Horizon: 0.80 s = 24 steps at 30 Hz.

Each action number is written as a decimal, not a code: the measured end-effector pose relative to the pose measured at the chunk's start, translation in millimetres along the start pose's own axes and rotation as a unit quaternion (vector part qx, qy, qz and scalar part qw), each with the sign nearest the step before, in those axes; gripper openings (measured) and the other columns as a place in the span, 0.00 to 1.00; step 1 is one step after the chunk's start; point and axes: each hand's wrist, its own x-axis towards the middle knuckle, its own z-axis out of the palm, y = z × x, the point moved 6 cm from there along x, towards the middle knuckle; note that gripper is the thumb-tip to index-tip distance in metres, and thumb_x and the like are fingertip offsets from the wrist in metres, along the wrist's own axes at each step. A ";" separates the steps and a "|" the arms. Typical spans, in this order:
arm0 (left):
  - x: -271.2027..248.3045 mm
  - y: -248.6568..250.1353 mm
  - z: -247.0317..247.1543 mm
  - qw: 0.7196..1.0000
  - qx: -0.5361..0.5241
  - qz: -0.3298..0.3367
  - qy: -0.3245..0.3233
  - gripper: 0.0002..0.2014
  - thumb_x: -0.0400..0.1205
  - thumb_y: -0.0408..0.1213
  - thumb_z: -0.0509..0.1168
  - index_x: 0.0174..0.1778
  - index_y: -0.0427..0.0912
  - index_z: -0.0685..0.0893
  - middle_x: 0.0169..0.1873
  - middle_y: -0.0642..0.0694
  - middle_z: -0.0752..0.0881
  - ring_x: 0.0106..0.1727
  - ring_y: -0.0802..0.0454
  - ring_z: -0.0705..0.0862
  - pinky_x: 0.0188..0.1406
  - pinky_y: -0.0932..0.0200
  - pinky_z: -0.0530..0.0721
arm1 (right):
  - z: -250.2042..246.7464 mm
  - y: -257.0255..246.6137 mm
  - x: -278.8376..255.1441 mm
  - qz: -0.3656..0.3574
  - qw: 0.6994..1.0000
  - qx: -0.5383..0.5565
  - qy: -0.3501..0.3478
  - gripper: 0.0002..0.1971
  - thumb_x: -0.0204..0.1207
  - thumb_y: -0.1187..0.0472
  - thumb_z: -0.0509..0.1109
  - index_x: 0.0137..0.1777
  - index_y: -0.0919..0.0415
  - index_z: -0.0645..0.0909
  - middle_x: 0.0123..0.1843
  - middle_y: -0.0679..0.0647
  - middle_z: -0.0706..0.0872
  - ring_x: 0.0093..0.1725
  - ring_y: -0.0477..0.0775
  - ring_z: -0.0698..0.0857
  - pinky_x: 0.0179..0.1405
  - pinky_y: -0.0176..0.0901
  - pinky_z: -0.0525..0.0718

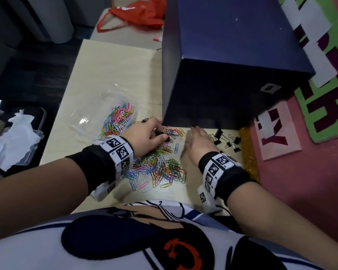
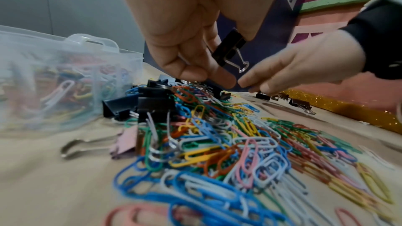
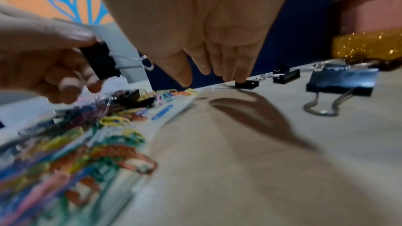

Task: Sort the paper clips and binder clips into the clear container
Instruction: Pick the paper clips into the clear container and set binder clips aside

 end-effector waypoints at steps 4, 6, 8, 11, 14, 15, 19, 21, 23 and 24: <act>0.6 -2.4 1.7 1.000 -0.004 -0.018 -0.012 0.12 0.83 0.53 0.60 0.55 0.51 0.76 0.32 0.51 0.88 0.39 0.52 0.85 0.39 0.57 0.80 | 20.4 -4.3 -12.3 -0.027 0.992 -0.092 -0.079 0.36 0.79 0.67 0.56 0.85 0.54 0.48 0.87 0.47 0.43 0.85 0.55 0.51 0.83 0.48 0.49; 1.5 2.2 4.2 0.999 -0.013 -0.027 -0.024 0.11 0.84 0.53 0.58 0.53 0.52 0.75 0.28 0.51 0.88 0.37 0.56 0.86 0.34 0.61 0.78 | 25.8 -12.5 -24.2 -0.067 0.991 -0.101 -0.059 0.35 0.78 0.66 0.59 0.84 0.53 0.53 0.87 0.47 0.48 0.84 0.55 0.55 0.82 0.47 0.53; 4.1 10.4 6.8 0.999 -0.021 -0.030 -0.029 0.12 0.84 0.53 0.58 0.53 0.49 0.76 0.28 0.49 0.89 0.36 0.56 0.88 0.35 0.61 0.79 | 29.8 -17.8 -35.8 -0.118 0.989 -0.081 -0.045 0.31 0.77 0.69 0.60 0.81 0.54 0.64 0.85 0.49 0.58 0.80 0.55 0.63 0.79 0.43 0.62; 11.0 22.9 13.8 0.997 -0.057 -0.033 -0.042 0.14 0.85 0.52 0.58 0.55 0.45 0.78 0.31 0.47 0.90 0.33 0.57 0.89 0.39 0.57 0.86 | 18.8 -16.4 -44.7 -0.122 0.992 -0.035 -0.017 0.24 0.78 0.69 0.58 0.73 0.54 0.74 0.77 0.52 0.70 0.72 0.58 0.74 0.69 0.42 0.73; 15.5 39.6 26.4 0.987 -0.124 -0.017 -0.103 0.21 0.85 0.51 0.57 0.69 0.44 0.75 0.45 0.48 0.90 0.39 0.59 0.89 0.49 0.53 0.89 | -1.6 -3.2 -43.6 -0.026 0.999 0.010 0.029 0.20 0.81 0.62 0.60 0.73 0.56 0.73 0.72 0.58 0.73 0.67 0.61 0.78 0.64 0.47 0.77; 15.7 45.1 29.8 0.984 -0.125 -0.008 -0.125 0.24 0.85 0.51 0.58 0.75 0.45 0.70 0.50 0.48 0.88 0.43 0.57 0.88 0.54 0.52 0.87 | -3.3 2.0 -43.4 0.014 1.000 0.007 0.017 0.21 0.80 0.61 0.62 0.74 0.57 0.70 0.72 0.59 0.71 0.67 0.62 0.78 0.64 0.49 0.77; 11.9 53.3 29.8 0.989 -0.032 0.033 -0.140 0.26 0.84 0.46 0.62 0.78 0.49 0.68 0.57 0.50 0.87 0.56 0.53 0.85 0.61 0.59 0.80 | 8.9 11.6 -50.0 0.093 0.990 -0.036 -0.095 0.32 0.73 0.56 0.73 0.74 0.59 0.64 0.69 0.61 0.69 0.67 0.64 0.77 0.61 0.52 0.79; 6.6 47.6 26.0 0.990 -0.022 0.027 -0.136 0.21 0.81 0.42 0.65 0.72 0.48 0.77 0.51 0.52 0.88 0.56 0.54 0.85 0.62 0.60 0.80 | 18.5 10.2 -55.9 0.105 0.982 -0.070 -0.143 0.40 0.67 0.51 0.79 0.74 0.59 0.62 0.68 0.61 0.69 0.68 0.65 0.77 0.62 0.54 0.81; -2.5 38.4 23.0 0.990 -0.013 0.014 -0.137 0.17 0.79 0.39 0.67 0.65 0.48 0.82 0.47 0.54 0.88 0.51 0.56 0.85 0.55 0.64 0.81 | 26.6 5.7 -59.4 0.107 0.977 -0.095 -0.161 0.42 0.65 0.53 0.80 0.74 0.58 0.60 0.68 0.61 0.68 0.67 0.67 0.77 0.62 0.57 0.81; -7.6 32.8 22.3 0.990 -0.006 0.009 -0.139 0.15 0.78 0.38 0.68 0.62 0.48 0.83 0.44 0.54 0.88 0.46 0.57 0.85 0.48 0.66 0.82 | 30.2 2.4 -60.0 0.107 0.976 -0.095 -0.162 0.41 0.66 0.57 0.80 0.74 0.57 0.59 0.68 0.61 0.68 0.66 0.67 0.77 0.60 0.55 0.81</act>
